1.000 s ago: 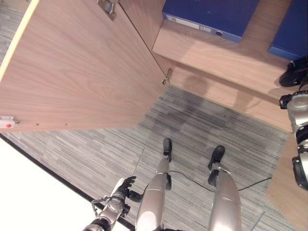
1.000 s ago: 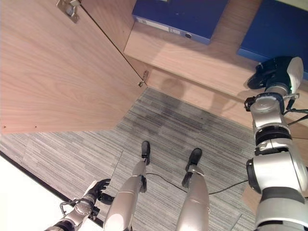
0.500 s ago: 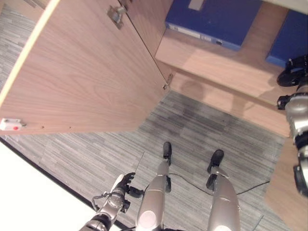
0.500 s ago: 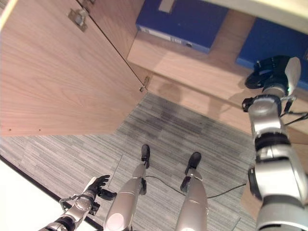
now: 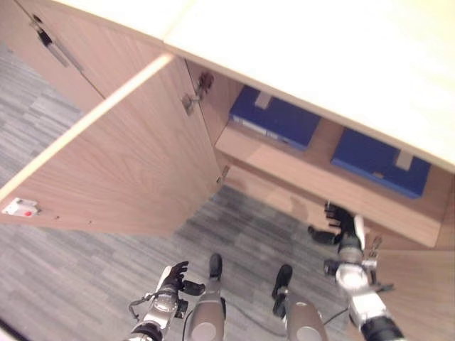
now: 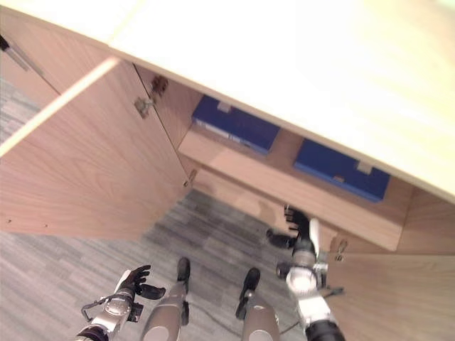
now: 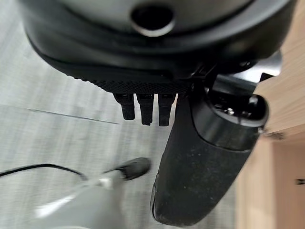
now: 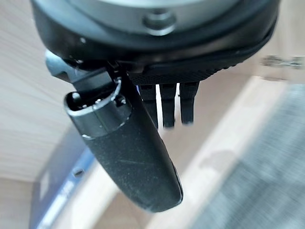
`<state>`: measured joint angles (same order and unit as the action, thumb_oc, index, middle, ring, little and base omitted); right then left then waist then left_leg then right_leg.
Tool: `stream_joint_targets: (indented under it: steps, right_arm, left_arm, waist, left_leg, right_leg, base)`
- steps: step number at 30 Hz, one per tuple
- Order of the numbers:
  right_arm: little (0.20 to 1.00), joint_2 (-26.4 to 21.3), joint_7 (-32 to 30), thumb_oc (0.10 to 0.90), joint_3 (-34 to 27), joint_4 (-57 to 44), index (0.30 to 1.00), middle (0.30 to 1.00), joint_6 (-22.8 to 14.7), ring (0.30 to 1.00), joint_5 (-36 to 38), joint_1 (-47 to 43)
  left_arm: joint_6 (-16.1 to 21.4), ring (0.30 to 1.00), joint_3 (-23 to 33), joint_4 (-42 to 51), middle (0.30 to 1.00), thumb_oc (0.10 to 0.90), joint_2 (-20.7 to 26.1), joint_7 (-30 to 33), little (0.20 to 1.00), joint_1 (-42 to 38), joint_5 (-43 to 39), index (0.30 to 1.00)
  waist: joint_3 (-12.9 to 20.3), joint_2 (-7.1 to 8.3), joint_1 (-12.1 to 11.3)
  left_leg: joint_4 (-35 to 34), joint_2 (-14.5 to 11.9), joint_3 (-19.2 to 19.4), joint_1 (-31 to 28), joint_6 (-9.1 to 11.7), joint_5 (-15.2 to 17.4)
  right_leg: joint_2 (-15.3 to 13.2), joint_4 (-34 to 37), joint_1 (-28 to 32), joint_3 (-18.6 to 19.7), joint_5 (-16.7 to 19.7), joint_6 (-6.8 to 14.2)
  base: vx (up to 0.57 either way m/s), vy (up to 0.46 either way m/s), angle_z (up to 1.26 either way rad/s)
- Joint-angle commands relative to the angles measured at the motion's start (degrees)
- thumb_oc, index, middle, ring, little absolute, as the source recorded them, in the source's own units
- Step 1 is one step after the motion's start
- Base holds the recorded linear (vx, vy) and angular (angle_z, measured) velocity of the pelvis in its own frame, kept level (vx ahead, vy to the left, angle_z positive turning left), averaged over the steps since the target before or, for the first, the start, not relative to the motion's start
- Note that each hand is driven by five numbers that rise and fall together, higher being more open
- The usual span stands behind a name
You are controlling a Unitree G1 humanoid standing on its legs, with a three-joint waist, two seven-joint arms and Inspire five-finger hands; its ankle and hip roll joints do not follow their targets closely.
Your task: Put the empty folder in the office cabinet
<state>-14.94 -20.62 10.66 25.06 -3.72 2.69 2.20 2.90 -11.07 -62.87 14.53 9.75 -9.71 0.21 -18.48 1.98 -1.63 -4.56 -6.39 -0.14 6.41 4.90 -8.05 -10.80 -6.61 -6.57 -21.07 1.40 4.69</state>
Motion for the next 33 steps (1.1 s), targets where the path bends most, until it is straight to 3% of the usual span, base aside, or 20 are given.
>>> stream_joint_targets:
  steps: [1,3,6,7,8,9,10,11,13,15,18,19,20,21,22,23,24,27,29,33]
  right_arm:
    - [0.9,-3.5,3.4,0.8,-0.6,-5.1,0.9,0.9,-3.8,0.9,-2.4,-2.0]
    - [0.9,-2.1,5.1,0.8,1.2,-4.1,0.9,0.9,-2.9,0.9,-2.5,-1.1]
    - [0.9,-1.6,5.2,0.8,1.3,-4.1,0.9,0.9,-3.0,0.9,-2.6,-0.4]
    - [0.9,-1.6,5.0,0.8,1.0,-4.4,0.9,0.9,-3.1,0.9,-2.3,-0.1]
    - [0.9,-1.5,4.7,0.8,0.2,-4.0,0.9,0.9,-3.0,0.9,-1.4,0.9]
    - [0.9,-1.5,4.7,0.8,0.2,-4.1,0.9,0.9,-3.0,0.9,-1.4,0.9]
    - [0.9,-2.7,4.3,0.8,-2.4,-3.3,0.9,0.9,-3.8,0.9,-1.0,2.2]
    - [0.9,-2.9,4.7,0.8,-2.5,-2.7,0.9,0.9,-3.9,0.9,-1.4,2.0]
    - [0.9,-2.9,4.7,0.8,-2.5,-2.3,0.9,0.9,-4.2,0.9,-1.8,2.0]
    - [0.9,-3.3,5.0,0.8,-3.6,-2.7,0.9,0.9,-5.1,0.9,-1.3,2.7]
    - [0.9,-4.1,4.9,0.8,-4.1,-2.4,0.9,0.9,-5.4,0.9,-1.5,3.3]
    - [0.9,-4.8,4.6,0.8,-4.4,-2.2,0.9,0.9,-5.1,0.9,-1.8,2.9]
    - [0.9,-4.8,4.6,0.8,-4.4,-2.2,0.9,0.9,-5.1,0.9,-1.8,2.9]
    - [0.9,-5.1,3.9,0.8,-4.3,-1.8,0.9,0.9,-4.5,0.9,-1.9,2.2]
    - [0.9,-5.2,3.6,0.8,-4.2,-1.7,0.9,0.9,-4.1,0.9,-1.9,1.8]
    - [0.9,-5.2,3.6,0.8,-4.2,-1.7,0.9,0.9,-4.1,0.9,-1.9,1.7]
    - [0.9,-5.0,3.5,0.8,-4.5,-2.3,0.9,0.9,-3.8,0.9,-1.7,2.3]
    - [0.9,-4.4,4.4,0.8,-4.6,-2.9,0.9,0.9,-3.6,0.9,-1.7,3.3]
    - [0.9,-3.9,5.7,0.8,-4.5,-3.4,0.9,0.9,-3.7,0.9,-2.2,3.9]
    - [0.9,-3.1,6.3,0.8,-4.6,-2.2,0.9,0.9,-3.1,0.9,-2.0,3.4]
  left_arm:
    - [0.6,0.9,-0.4,-1.5,0.9,0.8,-0.1,2.3,0.9,2.0,-1.0,0.9]
    - [0.7,0.9,-0.9,0.1,0.9,0.8,0.3,2.3,0.9,3.5,-1.1,0.9]
    - [1.1,0.9,-1.5,2.3,0.9,0.8,0.9,2.7,0.9,4.6,-0.8,0.9]
    - [1.6,0.9,-1.6,3.9,0.9,0.8,1.2,2.9,0.9,4.9,-1.6,0.9]
    - [3.0,0.9,-2.1,7.2,0.9,0.8,0.9,2.4,0.9,5.6,-5.2,0.9]
    - [2.9,0.9,-2.1,7.3,0.9,0.8,0.9,2.4,0.9,5.6,-5.2,0.9]
    - [4.7,0.9,1.8,9.5,0.9,0.8,5.2,-1.2,0.9,11.0,-7.3,0.9]
    - [5.6,0.9,1.6,11.2,0.9,0.8,6.1,-1.9,0.9,12.8,-7.7,0.9]
    - [5.9,0.9,2.2,11.1,0.9,0.8,6.1,-2.2,0.9,13.2,-9.2,0.9]
    - [6.5,0.9,3.8,14.9,0.9,0.8,5.1,-2.7,0.9,13.5,-15.1,0.9]
    - [6.5,0.9,3.2,16.2,0.9,0.8,4.1,-3.1,0.9,13.7,-16.9,0.9]
    - [6.6,0.9,2.8,18.2,0.9,0.8,3.0,-3.8,0.9,13.6,-18.6,0.9]
    - [6.5,0.9,2.9,18.3,0.9,0.8,3.0,-3.8,0.9,13.6,-18.6,0.9]
    - [6.4,0.9,3.2,19.7,0.9,0.8,2.0,-3.6,0.9,13.3,-19.9,0.9]
    - [6.2,0.9,3.4,20.8,0.9,0.8,1.7,-3.7,0.9,12.9,-21.0,0.9]
    - [6.2,0.9,3.4,20.9,0.9,0.8,1.7,-3.7,0.9,12.8,-21.0,0.9]
    - [6.5,0.9,3.6,24.7,0.9,0.8,2.0,-4.5,0.9,13.0,-22.6,0.9]
    - [6.8,0.9,4.0,28.0,0.9,0.8,2.7,-5.1,0.9,14.2,-22.8,0.9]
    - [7.0,0.9,5.4,31.7,0.9,0.8,2.6,-5.6,0.9,15.9,-23.8,0.9]
    - [7.0,0.9,6.5,37.1,0.9,0.8,3.4,-5.9,0.9,17.6,-22.5,0.9]
  waist:
    - [5.9,-2.67,-0.4]
    - [7.3,-1.81,-0.6]
    - [7.6,-1.56,-1.0]
    - [7.8,-1.41,-0.9]
    - [8.6,-1.13,-0.8]
    - [8.5,-1.19,-0.8]
    - [9.4,-1.51,-3.4]
    - [9.9,-1.45,-4.3]
    - [10.0,-1.38,-4.6]
    - [9.2,-1.65,-5.7]
    - [8.8,-2.31,-5.3]
    - [7.9,-2.9,-4.4]
    - [7.8,-2.92,-4.4]
    - [7.0,-2.44,-2.9]
    - [7.0,-2.11,-1.7]
    - [7.1,-2.16,-1.8]
    - [7.4,-1.81,-0.3]
    - [8.0,-1.38,0.3]
    - [9.1,-1.45,0.7]
    - [10.8,-2.03,0.0]
  left_leg:
    - [0.5,-3.4,0.2,-6.3,1.6,7.0]
    - [0.2,-2.7,-1.2,-9.3,0.4,8.1]
    - [0.6,-2.7,-2.5,-9.7,0.2,8.2]
    - [0.9,-2.4,-4.0,-9.4,0.1,8.0]
    - [2.2,-0.8,-7.7,-8.1,-0.1,7.8]
    - [2.5,-0.8,-7.7,-7.7,-0.1,7.3]
    - [3.0,0.6,-10.9,-6.5,0.6,7.1]
    - [2.7,0.5,-12.0,-6.0,1.1,6.7]
    - [2.5,0.2,-12.9,-5.5,1.6,6.1]
    - [1.8,-1.0,-16.1,-1.9,4.3,2.0]
    - [0.7,-1.9,-16.9,0.3,5.5,-0.2]
    - [0.8,-3.2,-13.7,2.7,6.2,-1.8]
    - [0.8,-3.2,-13.7,2.7,6.2,-1.8]
    - [2.0,-5.6,-2.4,3.4,5.2,-1.1]
    - [3.6,-7.8,5.2,3.0,4.1,-0.3]
    - [3.7,-7.9,5.3,3.2,4.1,-0.3]
    - [8.9,-10.3,12.7,0.6,3.8,1.6]
    - [12.2,-9.1,12.4,-1.5,3.7,5.0]
    - [11.7,-5.8,12.1,-7.7,3.5,10.0]
    - [5.6,-3.9,11.4,-9.6,2.4,9.3]
  right_leg:
    - [-3.6,-12.7,-1.6,1.6,-5.1,8.1]
    - [-3.7,-16.7,-0.8,3.5,-2.3,10.1]
    - [-1.9,-17.3,-0.8,8.1,-1.2,10.3]
    - [-0.3,-15.9,-0.1,12.2,-1.8,10.3]
    - [1.9,-11.9,2.5,20.2,-4.9,10.3]
    - [2.0,-11.4,2.4,20.3,-4.0,10.3]
    - [2.0,-6.2,7.6,19.3,-9.7,8.1]
    - [2.0,-4.0,9.4,17.6,-11.3,7.3]
    - [2.4,-2.9,10.2,16.8,-11.8,6.9]
    - [4.0,0.0,11.5,15.9,-12.6,5.8]
    - [4.5,1.6,12.4,14.0,-12.6,4.9]
    - [4.4,3.1,12.6,12.1,-11.9,4.8]
    - [4.4,3.3,12.7,12.1,-11.8,4.8]
    - [2.8,4.0,12.3,10.1,-10.8,5.0]
    - [2.0,4.1,11.3,8.4,-9.8,4.9]
    - [2.0,4.2,11.1,8.5,-9.5,4.9]
    - [1.1,3.7,10.0,5.9,-8.4,4.2]
    - [0.3,4.0,9.8,4.4,-7.0,3.5]
    - [-0.1,3.9,9.3,2.2,-5.6,3.7]
    - [0.2,4.6,9.2,1.3,-4.0,4.6]
  base:
    - [0.05,0.103,0.04]
    - [0.02,0.1,0.07]
    - [-0.05,-0.047,0.24]
    - [0.0,-0.033,0.61]
    - [-0.04,-0.025,0.6]
    - [-0.04,-0.06,1.16]
    - [-0.07,-0.097,1.34]
    - [-0.03,-0.109,1.49]
    - [-0.11,-0.131,0.96]
    - [-0.24,-0.217,0.73]
    - [-0.21,-0.095,0.97]
    - [-0.26,-0.035,0.93]
    - [-0.37,0.074,0.87]
    - [-0.34,0.089,0.62]
    - [-0.35,0.094,0.73]
    - [-0.3,0.037,0.79]
    - [-0.2,-0.002,0.62]
    - [-0.11,-0.019,0.47]
    - [-0.08,0.049,0.63]
    - [0.01,0.08,0.5]
